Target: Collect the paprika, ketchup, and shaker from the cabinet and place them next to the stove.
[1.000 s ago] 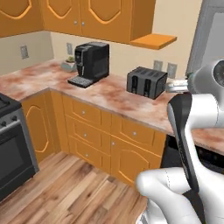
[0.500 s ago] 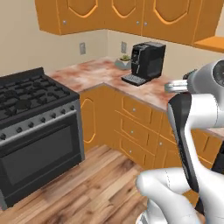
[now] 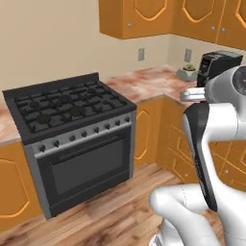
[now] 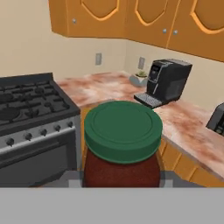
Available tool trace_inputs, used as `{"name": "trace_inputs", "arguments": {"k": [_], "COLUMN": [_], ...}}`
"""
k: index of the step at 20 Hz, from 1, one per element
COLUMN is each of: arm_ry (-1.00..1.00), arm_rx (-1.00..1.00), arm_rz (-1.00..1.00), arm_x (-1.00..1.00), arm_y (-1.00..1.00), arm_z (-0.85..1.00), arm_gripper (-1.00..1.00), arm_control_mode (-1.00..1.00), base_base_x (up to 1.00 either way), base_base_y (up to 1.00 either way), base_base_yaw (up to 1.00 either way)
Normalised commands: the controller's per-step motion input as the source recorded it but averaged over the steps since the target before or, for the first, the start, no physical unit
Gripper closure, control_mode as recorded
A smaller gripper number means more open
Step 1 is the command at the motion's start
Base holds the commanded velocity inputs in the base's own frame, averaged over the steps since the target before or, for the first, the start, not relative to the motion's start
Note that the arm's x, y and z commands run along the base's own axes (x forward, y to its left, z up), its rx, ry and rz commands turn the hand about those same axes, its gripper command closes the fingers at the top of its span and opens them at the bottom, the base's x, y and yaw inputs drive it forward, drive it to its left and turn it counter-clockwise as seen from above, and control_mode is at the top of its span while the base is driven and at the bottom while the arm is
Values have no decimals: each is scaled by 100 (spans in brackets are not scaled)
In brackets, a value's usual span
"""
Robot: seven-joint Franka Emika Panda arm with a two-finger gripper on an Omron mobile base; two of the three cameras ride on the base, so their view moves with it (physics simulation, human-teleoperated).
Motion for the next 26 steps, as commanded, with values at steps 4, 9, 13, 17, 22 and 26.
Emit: {"name": "trace_inputs", "arguments": {"k": [4,9,13,17,22,26], "arm_ry": [0,0,0,0,0,0], "arm_rx": [0,0,0,0,0,0], "arm_rz": [0,0,0,0,0,0], "arm_x": [0,0,0,0,0,0], "arm_y": [0,0,0,0,0,0], "arm_z": [0,0,0,0,0,0], "arm_gripper": [100,100,100,100,100,100], "arm_control_mode": [100,100,100,100,100,100], "base_base_x": [56,66,68,64,48,45], "base_base_y": [44,29,19,13,3,12], "base_base_yaw": [29,28,33,34,40,35]}}
